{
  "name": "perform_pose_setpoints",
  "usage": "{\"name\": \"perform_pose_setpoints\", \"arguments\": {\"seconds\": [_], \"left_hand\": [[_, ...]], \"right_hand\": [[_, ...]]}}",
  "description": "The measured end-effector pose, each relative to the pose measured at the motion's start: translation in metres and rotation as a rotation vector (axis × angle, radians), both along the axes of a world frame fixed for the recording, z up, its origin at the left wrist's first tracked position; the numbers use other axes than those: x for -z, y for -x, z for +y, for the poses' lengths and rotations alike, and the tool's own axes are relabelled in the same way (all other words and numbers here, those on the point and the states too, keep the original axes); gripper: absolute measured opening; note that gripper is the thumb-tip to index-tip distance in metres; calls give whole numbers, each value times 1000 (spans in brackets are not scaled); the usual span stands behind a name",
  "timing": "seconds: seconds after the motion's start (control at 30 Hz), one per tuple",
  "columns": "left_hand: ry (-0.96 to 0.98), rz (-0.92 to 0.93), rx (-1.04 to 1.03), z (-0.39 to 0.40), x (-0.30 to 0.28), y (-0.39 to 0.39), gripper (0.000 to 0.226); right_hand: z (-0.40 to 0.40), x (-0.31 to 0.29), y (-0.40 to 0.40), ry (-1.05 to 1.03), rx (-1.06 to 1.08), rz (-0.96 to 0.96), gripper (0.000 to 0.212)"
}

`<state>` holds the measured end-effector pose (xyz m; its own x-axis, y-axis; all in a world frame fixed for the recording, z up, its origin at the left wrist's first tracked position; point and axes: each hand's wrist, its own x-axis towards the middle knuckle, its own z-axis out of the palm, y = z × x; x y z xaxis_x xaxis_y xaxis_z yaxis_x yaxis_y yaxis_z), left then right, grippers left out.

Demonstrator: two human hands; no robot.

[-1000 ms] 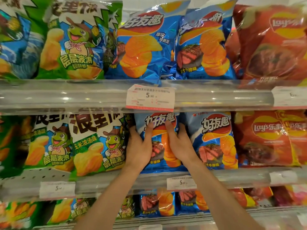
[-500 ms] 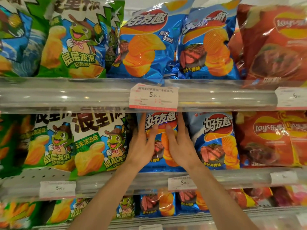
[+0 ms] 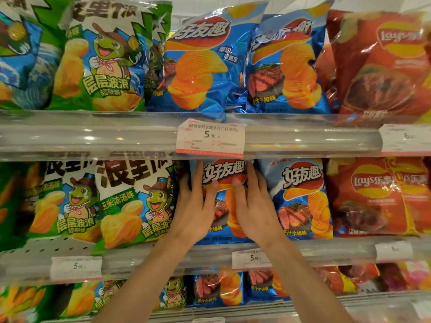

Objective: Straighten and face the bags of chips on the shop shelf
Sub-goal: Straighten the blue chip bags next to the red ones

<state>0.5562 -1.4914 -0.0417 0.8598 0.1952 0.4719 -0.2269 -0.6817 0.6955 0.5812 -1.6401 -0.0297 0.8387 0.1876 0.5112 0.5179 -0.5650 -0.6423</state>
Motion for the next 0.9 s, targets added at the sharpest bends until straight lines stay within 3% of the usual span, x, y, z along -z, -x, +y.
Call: {"name": "perform_pose_setpoints", "arguments": {"seconds": [0.13, 0.2, 0.3, 0.43, 0.7, 0.9], "left_hand": [[-299, -266, -84, -3, -1, 13, 59], [-451, -284, -53, -11, 0, 9, 59], [-580, -183, -51, -20, 6, 1, 65], [-727, -142, -136, -22, 14, -8, 69], [-733, -116, -127, -25, 13, -7, 70], [-382, -135, 85, -13, 0, 8, 70]], "right_hand": [[-33, -11, 10, 86, 106, -295, 45], [-55, -6, 0, 223, 237, -419, 44], [-77, 9, -11, 440, 421, -372, 62], [-82, 21, -20, 592, 458, -349, 70], [-83, 25, -24, 597, 476, -361, 73], [-90, 13, -15, 298, 300, -261, 77]]}}
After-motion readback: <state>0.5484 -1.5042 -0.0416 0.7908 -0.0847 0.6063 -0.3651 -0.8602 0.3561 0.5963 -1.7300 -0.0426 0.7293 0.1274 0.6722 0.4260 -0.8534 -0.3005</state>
